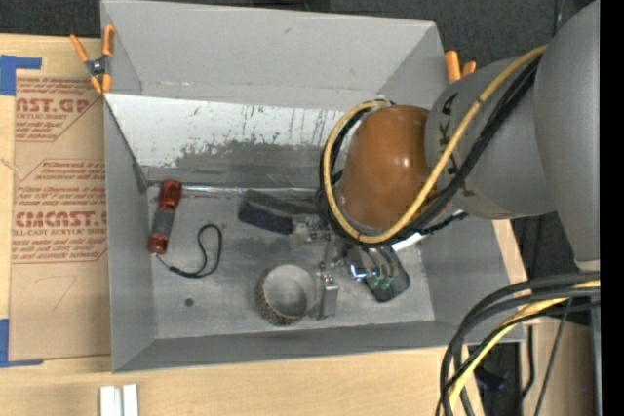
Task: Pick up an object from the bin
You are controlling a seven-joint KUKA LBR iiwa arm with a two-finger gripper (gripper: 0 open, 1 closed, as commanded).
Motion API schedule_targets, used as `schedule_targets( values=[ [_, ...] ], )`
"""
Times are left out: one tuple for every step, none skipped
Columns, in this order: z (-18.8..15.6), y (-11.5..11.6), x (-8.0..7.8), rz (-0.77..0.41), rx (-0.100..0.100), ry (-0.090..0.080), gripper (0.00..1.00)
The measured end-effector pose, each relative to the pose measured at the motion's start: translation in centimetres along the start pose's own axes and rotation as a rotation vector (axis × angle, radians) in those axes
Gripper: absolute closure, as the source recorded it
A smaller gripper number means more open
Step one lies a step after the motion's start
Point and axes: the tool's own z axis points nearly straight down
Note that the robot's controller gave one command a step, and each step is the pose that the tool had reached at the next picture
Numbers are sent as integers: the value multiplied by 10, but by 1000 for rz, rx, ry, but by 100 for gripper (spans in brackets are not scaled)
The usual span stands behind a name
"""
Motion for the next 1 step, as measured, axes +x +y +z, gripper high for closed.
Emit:
schedule_targets(
  values=[
    [12,-96,-9,411,-2,-9,0]
  ],
)
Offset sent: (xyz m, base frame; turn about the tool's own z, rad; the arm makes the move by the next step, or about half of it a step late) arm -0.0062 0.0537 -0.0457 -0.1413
